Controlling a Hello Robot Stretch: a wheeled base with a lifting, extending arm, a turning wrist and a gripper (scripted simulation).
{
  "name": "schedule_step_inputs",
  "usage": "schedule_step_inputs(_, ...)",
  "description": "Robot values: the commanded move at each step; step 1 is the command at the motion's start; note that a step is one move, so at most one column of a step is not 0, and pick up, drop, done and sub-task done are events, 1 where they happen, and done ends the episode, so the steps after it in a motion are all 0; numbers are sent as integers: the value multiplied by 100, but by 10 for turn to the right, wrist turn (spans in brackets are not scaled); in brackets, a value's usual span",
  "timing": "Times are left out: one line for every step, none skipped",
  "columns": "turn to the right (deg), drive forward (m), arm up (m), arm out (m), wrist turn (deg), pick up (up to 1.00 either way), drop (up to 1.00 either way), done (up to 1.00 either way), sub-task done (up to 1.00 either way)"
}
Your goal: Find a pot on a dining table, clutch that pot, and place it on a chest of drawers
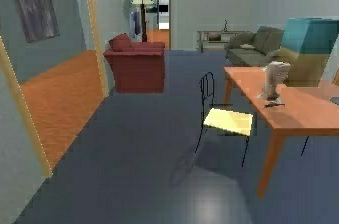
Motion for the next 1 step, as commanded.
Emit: schedule_step_inputs(270, 0, 0, 0, 0, 0, 0, 0, 0)
